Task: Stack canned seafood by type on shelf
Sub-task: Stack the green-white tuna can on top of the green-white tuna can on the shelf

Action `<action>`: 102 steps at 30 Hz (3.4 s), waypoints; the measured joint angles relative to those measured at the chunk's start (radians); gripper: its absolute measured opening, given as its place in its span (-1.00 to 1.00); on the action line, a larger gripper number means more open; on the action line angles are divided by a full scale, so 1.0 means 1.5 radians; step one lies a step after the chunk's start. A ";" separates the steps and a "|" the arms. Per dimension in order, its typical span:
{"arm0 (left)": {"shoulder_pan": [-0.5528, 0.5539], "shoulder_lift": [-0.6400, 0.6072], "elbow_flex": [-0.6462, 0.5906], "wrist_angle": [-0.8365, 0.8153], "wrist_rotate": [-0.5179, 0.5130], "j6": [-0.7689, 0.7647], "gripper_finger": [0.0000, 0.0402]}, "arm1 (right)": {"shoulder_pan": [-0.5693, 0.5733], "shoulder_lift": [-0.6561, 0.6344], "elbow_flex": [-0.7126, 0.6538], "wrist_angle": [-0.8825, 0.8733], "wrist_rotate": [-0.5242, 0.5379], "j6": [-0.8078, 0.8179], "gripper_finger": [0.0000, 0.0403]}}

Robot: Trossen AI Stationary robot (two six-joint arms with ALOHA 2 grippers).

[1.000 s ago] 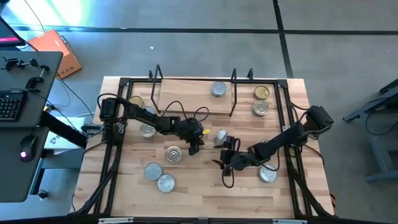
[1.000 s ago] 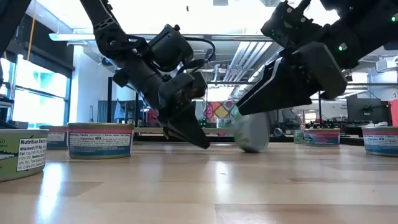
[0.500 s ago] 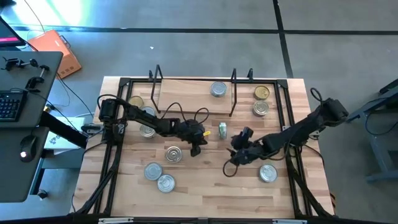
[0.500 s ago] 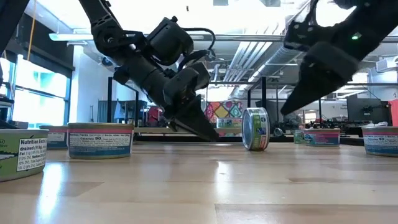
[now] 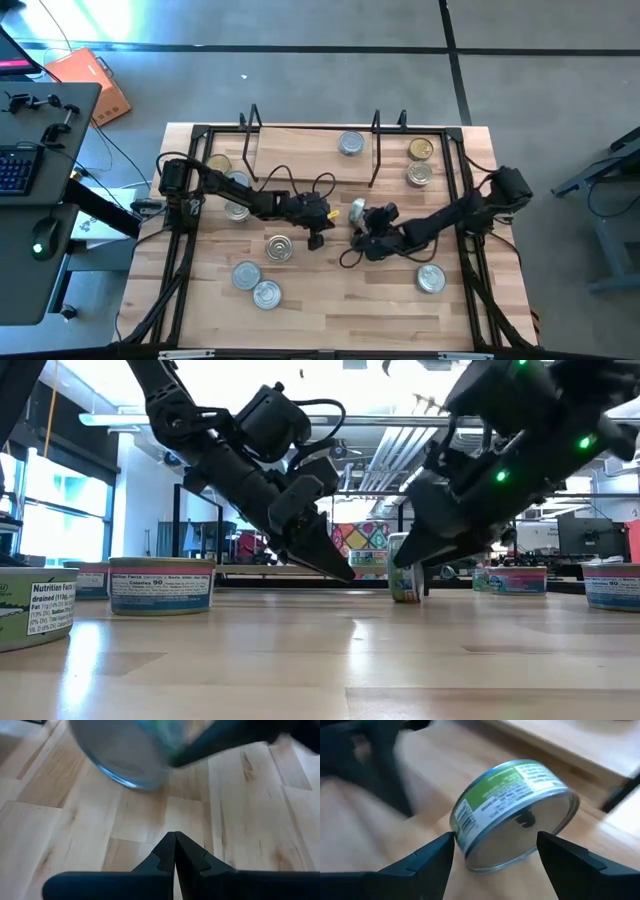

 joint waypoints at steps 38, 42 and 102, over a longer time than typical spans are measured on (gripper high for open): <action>-0.024 -0.001 0.001 0.005 -0.186 0.140 -1.00 | 0.137 -0.062 0.000 -0.148 -0.127 -0.091 0.37; -0.012 -0.001 0.001 0.002 -0.210 0.124 -1.00 | 0.124 -0.047 0.000 -0.115 -0.110 -0.123 0.37; -0.064 -0.015 -0.003 -0.143 -0.258 -0.042 -1.00 | 0.045 -0.081 0.079 -0.103 -0.176 -0.258 -0.01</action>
